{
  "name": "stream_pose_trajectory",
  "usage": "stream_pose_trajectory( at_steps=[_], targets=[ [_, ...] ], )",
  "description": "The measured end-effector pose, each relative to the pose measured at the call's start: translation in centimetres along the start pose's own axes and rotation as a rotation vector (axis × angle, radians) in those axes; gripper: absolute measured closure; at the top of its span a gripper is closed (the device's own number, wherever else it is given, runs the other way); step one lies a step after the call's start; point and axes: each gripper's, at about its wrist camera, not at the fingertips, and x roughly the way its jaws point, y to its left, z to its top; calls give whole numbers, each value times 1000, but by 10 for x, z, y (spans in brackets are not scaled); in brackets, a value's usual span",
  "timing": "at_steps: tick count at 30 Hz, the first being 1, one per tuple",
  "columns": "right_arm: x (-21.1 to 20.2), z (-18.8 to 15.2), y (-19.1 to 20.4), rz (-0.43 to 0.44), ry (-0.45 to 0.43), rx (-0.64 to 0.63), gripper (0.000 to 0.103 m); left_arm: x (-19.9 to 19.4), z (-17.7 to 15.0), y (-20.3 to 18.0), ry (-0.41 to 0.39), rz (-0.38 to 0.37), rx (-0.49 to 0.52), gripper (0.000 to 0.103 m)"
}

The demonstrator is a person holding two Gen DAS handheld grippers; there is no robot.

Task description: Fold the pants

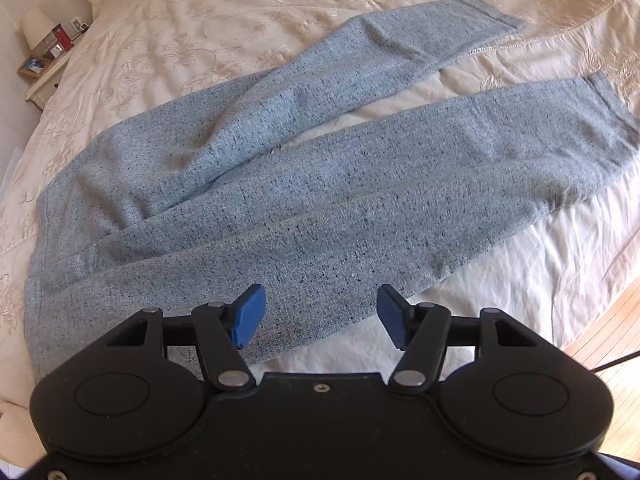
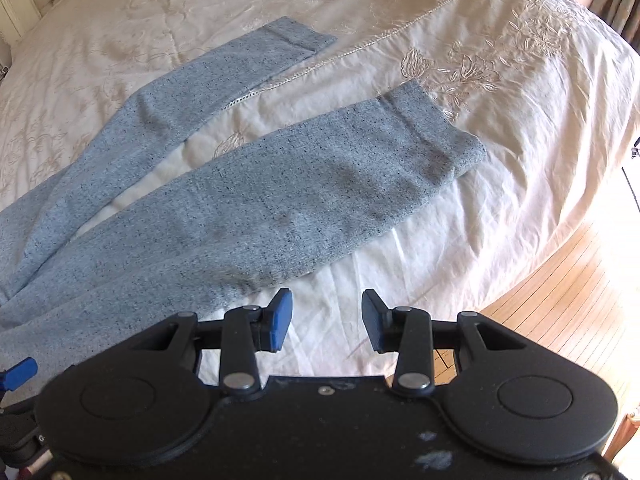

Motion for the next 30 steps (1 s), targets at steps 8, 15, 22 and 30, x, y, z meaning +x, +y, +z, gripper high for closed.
stream_pose_trajectory(
  at_steps=[8, 15, 22, 30],
  targets=[
    [26, 33, 0, 78, 61, -118, 62, 34, -16, -44, 13, 55, 128, 38],
    [34, 50, -2, 106, 71, -185, 62, 49, -5, -59, 23, 8, 190, 78],
    [54, 62, -18, 97, 94, -172, 62, 27, -10, -44, 56, -129, 142, 98],
    [87, 85, 12, 160, 113, -260, 62, 17, -20, -57, 76, -100, 170, 96]
  ],
)
